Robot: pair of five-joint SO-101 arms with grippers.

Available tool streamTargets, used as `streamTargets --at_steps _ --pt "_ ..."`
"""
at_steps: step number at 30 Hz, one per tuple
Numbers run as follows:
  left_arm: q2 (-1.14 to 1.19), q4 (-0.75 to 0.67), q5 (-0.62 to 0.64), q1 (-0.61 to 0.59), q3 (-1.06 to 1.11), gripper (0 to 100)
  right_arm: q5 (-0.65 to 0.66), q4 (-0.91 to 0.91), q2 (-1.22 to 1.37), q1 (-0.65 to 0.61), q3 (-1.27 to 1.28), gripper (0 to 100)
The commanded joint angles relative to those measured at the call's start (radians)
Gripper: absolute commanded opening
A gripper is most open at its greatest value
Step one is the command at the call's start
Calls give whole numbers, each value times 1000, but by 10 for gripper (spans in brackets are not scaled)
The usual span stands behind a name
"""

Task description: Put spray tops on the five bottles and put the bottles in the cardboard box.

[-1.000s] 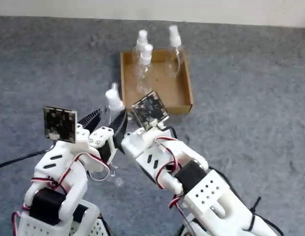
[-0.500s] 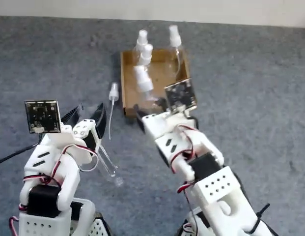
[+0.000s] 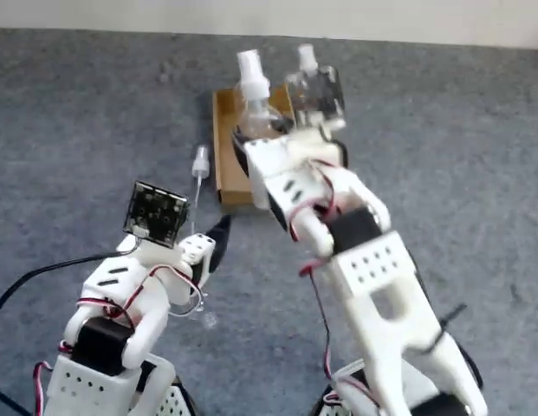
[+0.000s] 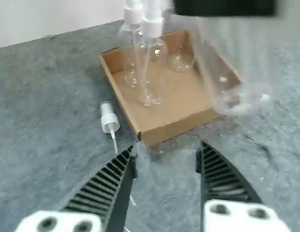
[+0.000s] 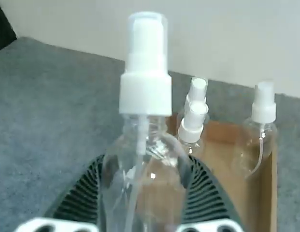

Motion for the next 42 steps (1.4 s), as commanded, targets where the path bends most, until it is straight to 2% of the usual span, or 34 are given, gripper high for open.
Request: streamTargets --at_steps 1,3,9,14,20,26,30,35,37,42 --pt "-4 -28 -9 18 -12 277 -20 64 74 -74 -185 4" --pt "-1 -29 -9 16 -12 323 -21 84 84 -127 -219 4" --pt "7 -150 -9 -93 22 329 -18 202 82 -197 -220 4" --pt "7 -236 -15 -139 71 289 -15 254 -18 -199 -213 4" --pt "7 -247 -15 -143 81 285 51 291 -203 -193 -99 4" --pt "5 -242 -15 -139 82 284 54 282 -228 -116 -45 4" --pt "-4 -242 -15 -139 82 284 57 162 -209 -22 -41 4" --pt "-5 -241 -15 -150 82 284 103 120 -21 108 -79 4" --pt "-5 -241 -14 -191 84 283 104 104 61 148 -127 4" --pt "-4 -247 -11 -292 88 155 140 77 206 194 -222 4"
